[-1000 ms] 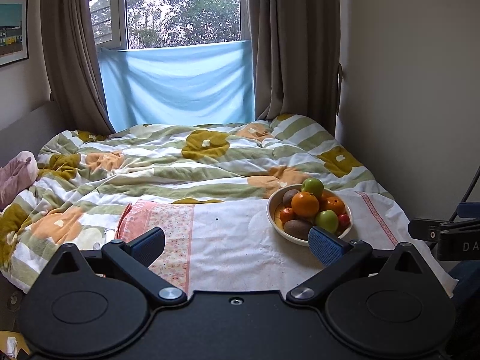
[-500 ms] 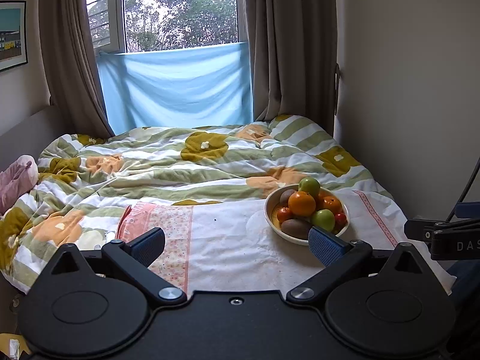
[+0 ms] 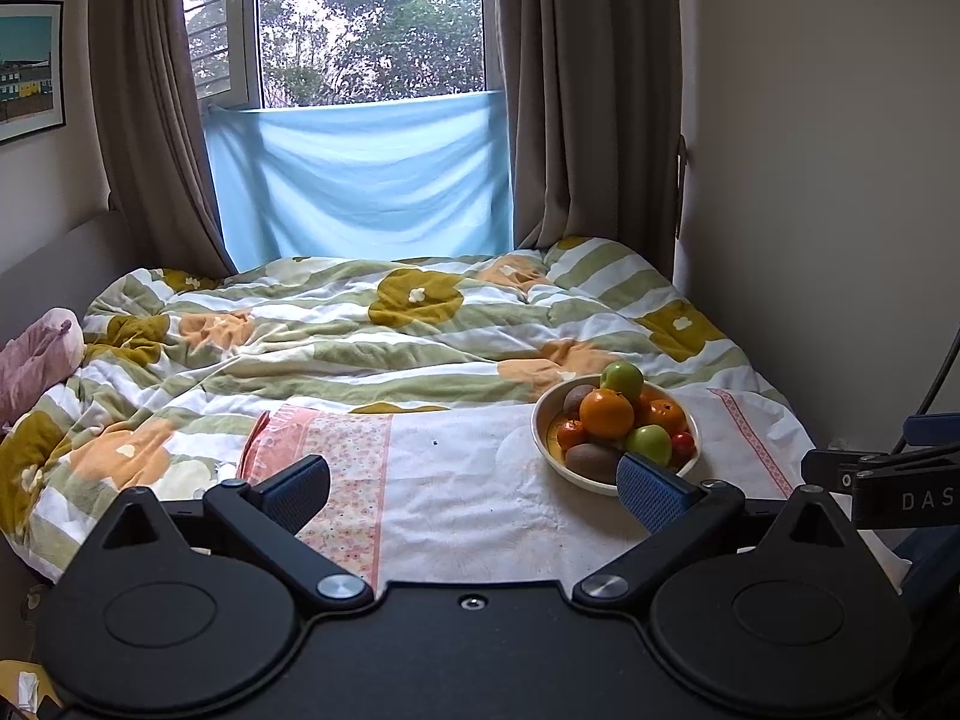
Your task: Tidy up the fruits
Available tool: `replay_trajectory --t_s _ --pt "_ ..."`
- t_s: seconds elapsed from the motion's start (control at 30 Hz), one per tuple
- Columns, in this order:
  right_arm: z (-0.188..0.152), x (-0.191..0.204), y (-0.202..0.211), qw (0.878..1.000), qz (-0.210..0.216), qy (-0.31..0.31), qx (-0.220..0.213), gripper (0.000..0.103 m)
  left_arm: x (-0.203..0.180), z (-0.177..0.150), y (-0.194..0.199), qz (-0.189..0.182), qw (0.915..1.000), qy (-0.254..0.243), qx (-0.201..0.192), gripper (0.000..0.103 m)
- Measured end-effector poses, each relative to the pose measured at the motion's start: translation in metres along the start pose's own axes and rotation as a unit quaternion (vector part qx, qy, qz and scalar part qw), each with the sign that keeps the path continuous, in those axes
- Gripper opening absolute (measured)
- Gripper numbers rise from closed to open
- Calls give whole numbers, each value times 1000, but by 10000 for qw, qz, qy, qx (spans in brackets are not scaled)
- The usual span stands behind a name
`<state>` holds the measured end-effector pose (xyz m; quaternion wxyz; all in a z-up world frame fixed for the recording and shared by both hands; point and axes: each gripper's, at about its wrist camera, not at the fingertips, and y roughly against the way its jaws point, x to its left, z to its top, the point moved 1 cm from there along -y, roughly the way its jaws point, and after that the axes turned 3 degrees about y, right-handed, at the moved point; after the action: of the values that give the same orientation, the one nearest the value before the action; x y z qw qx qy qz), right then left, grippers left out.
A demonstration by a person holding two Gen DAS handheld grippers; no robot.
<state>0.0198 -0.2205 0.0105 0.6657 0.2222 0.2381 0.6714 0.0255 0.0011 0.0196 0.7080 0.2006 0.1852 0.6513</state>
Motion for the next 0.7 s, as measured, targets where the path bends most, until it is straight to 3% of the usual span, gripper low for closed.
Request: replay_trajectory --t_s 0.7 --pt "1 9 -3 10000 -28 33 -34 103 7 0 -1 32 10000 42 -83 103"
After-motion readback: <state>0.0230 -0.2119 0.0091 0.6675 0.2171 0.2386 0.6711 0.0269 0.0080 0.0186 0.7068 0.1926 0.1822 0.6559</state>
